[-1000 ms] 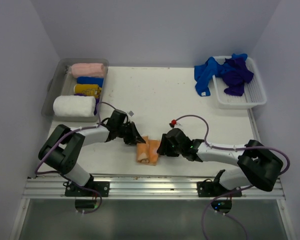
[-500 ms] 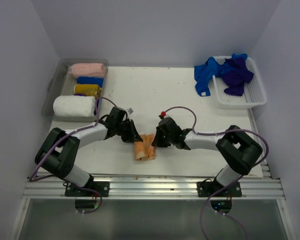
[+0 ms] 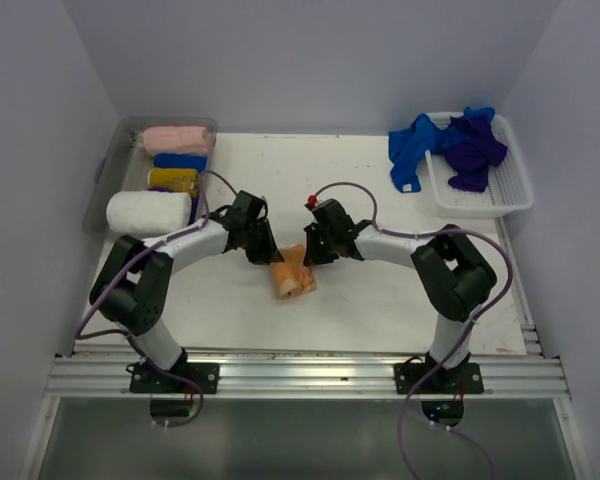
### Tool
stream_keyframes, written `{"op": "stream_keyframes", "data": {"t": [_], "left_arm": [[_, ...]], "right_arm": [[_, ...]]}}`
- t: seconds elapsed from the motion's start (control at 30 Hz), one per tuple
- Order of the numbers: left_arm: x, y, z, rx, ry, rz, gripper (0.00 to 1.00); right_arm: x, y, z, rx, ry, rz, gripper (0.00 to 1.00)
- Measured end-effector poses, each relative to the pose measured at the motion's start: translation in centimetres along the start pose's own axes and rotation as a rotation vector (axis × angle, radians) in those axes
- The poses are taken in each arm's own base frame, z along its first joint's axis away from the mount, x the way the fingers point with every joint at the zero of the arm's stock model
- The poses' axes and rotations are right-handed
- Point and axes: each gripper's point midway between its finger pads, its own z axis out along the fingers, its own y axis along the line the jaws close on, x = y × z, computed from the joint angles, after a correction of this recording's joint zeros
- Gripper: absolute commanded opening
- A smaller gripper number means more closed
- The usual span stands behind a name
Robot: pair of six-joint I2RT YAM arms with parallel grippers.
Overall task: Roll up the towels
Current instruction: Roll the towel
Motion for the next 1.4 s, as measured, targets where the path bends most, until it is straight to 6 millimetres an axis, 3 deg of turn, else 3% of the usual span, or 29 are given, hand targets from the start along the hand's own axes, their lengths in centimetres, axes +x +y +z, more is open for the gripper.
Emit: {"op": "stream_keyframes", "data": {"t": [0.1, 0.2, 0.33, 0.47, 0.57, 0.7, 0.83, 1.03, 1.4], "left_arm": [[-0.1, 0.9, 0.9, -0.055, 0.013, -0.042, 0.0], [0.4, 1.7, 1.8, -0.088, 0.037, -0.086, 0.0], [0.5, 1.7, 1.9, -0.1, 0.041, -0.123, 0.0], [0.6, 1.8, 1.9, -0.11, 0.044, -0.15, 0.0], [0.7, 1.8, 1.8, -0.113, 0.046, -0.159, 0.0], [0.8, 1.8, 1.8, -0.117, 0.05, -0.17, 0.0], [0.8, 1.9, 1.8, -0.117, 0.051, -0.171, 0.0], [0.8, 1.9, 1.8, -0.117, 0.051, -0.172, 0.0], [0.9, 1.9, 1.8, -0.12, 0.054, -0.18, 0.0]], "right_arm": [[-0.2, -0.3, -0.1, 0.011, 0.012, -0.022, 0.0], [-0.1, -0.4, -0.2, 0.018, 0.025, -0.038, 0.1], [-0.2, -0.8, -0.9, 0.045, 0.017, -0.045, 0.37], [-1.1, -1.1, -4.0, 0.097, -0.059, -0.055, 0.48], [-2.1, 0.5, -6.7, 0.11, -0.149, -0.094, 0.52], [-1.1, 5.6, -8.6, 0.08, -0.232, -0.227, 0.55], [1.7, 9.1, -7.6, 0.099, -0.231, -0.403, 0.57], [4.4, 10.2, -5.3, 0.233, -0.252, -0.651, 0.6], [4.7, 11.8, -2.4, 0.445, -0.345, -0.906, 0.62]]}}
